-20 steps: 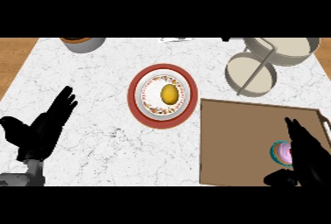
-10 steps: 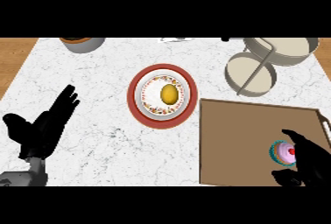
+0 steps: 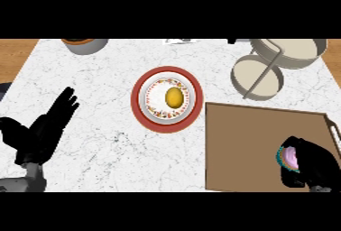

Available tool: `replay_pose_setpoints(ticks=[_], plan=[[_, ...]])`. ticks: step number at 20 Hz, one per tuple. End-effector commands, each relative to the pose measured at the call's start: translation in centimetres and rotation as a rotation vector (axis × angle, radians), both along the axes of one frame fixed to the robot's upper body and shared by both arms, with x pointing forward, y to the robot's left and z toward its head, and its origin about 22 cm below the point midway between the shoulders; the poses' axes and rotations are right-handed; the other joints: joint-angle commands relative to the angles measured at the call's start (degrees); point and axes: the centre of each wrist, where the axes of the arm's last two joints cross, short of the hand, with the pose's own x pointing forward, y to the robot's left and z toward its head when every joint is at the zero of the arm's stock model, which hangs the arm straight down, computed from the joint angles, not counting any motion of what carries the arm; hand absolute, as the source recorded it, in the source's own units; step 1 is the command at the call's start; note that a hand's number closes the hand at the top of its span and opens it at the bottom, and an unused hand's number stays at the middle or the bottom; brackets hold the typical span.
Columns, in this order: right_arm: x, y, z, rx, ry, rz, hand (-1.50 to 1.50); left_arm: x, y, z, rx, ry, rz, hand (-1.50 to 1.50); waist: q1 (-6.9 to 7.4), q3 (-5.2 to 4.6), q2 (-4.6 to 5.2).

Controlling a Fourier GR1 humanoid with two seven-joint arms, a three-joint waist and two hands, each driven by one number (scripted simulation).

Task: Pick the cupcake from the tray and place it in the tiered basket

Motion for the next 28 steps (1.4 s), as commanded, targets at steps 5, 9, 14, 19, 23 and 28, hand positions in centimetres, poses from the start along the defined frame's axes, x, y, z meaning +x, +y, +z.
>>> replay_pose_setpoints(ticks=[5, 9, 14, 19, 23, 28], plan=[[0.0, -3.8, -0.1, -0.093, -0.115, 0.102, 1.50, 0.0, -0.8, -0.9, -0.008, 0.013, -0.001, 0.00, -0.11, 0.63, 0.37], [1.3, -14.1, 4.8, -0.126, -0.156, 0.215, 1.50, 0.1, -0.3, 0.1, 0.004, -0.010, 0.000, 0.00, 0.36, 1.06, 0.82], [2.0, -19.5, 8.2, -0.086, -0.418, 0.286, 1.50, 1.0, -0.3, 0.4, -0.003, -0.017, 0.026, 0.00, -0.22, 1.26, 0.89], [3.2, -21.8, 10.8, 0.198, -0.762, 0.321, 1.50, 0.1, -0.1, 0.0, -0.007, 0.005, -0.011, 0.00, 0.58, 1.11, 0.43], [2.5, -25.7, 14.7, 0.311, -0.892, 0.421, 1.50, -0.2, -0.2, -1.1, 0.006, -0.007, -0.009, 0.00, 0.56, 0.81, 0.61], [3.6, -27.6, 16.4, 0.406, -0.836, 0.497, 1.50, 0.0, -2.1, -0.5, 0.008, -0.008, -0.018, 0.00, 1.12, 0.67, 0.58]])
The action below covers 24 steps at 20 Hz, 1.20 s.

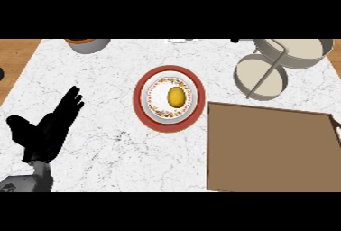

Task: Pick the cupcake from the tray and place it in the tiered basket

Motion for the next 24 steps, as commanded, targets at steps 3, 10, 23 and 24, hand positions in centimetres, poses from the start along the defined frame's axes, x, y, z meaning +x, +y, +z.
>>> replay_pose_setpoints(ticks=[3, 10, 23, 24], plan=[[2.3, -0.8, 4.5, 0.038, 0.025, 0.110, 1.50, 0.4, -2.1, 0.2, 0.002, 0.007, 0.006, 0.00, 0.38, -0.13, 0.03], [7.5, 9.3, 4.6, 0.024, 0.030, 0.188, 1.50, -0.9, -0.4, -0.1, -0.008, 0.004, -0.004, 0.00, -0.38, -0.23, -0.33], [13.3, 18.4, 6.6, 0.040, 0.145, 0.150, 1.50, -0.7, -0.5, -0.4, 0.004, 0.001, 0.000, 0.00, -0.06, -0.19, -0.13], [13.7, 17.5, 4.9, 0.053, 0.140, 0.136, 1.50, 0.4, -0.2, 0.4, 0.003, -0.006, -0.013, 0.00, -0.08, -0.18, -0.05]])
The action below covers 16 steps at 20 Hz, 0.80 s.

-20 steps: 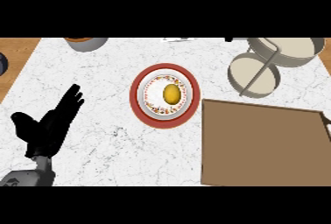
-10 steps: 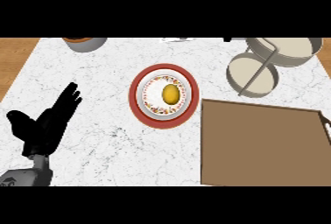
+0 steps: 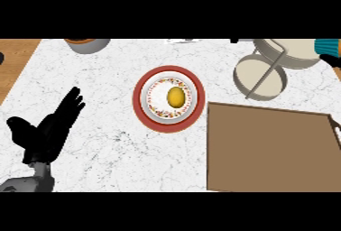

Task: Pick the cupcake from the tray and place it in the tiered basket

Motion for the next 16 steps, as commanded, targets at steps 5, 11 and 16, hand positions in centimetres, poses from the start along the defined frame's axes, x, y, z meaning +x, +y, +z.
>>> replay_pose_setpoints(ticks=[5, 11, 16], plan=[[1.9, 1.7, -1.3, -0.001, 0.078, -0.039, 1.50, -0.8, 2.1, -1.4, -0.006, 0.016, 0.010, 0.00, -0.14, 0.03, 0.03], [3.6, 4.2, -3.2, -0.056, 0.047, -0.049, 1.50, -0.4, -0.3, -0.4, -0.001, -0.002, 0.003, 0.00, 0.03, 0.05, 0.03], [4.6, 3.9, -6.3, -0.071, 0.034, -0.085, 1.50, -1.1, 1.4, -0.2, 0.011, 0.001, -0.015, 0.00, 0.44, 0.06, 0.16]])
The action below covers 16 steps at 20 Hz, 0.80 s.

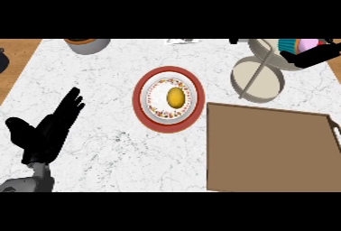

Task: Pick the cupcake from the tray and place it in the tiered basket

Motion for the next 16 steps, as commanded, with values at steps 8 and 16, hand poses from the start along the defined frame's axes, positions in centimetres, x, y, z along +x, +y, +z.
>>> replay_pose_setpoints(ticks=[8, 16], plan=[[2.9, 2.3, -3.3, 0.133, -0.148, -0.052, 1.50, -0.5, 0.5, 0.8, -0.003, -0.002, -0.005, 0.00, 0.85, 0.25, 0.62], [4.0, 5.7, -5.0, 0.149, -0.165, -0.029, -1.50, -0.2, 0.1, 0.6, 0.004, 0.011, 0.004, 0.00, 0.25, 0.23, 0.41]])
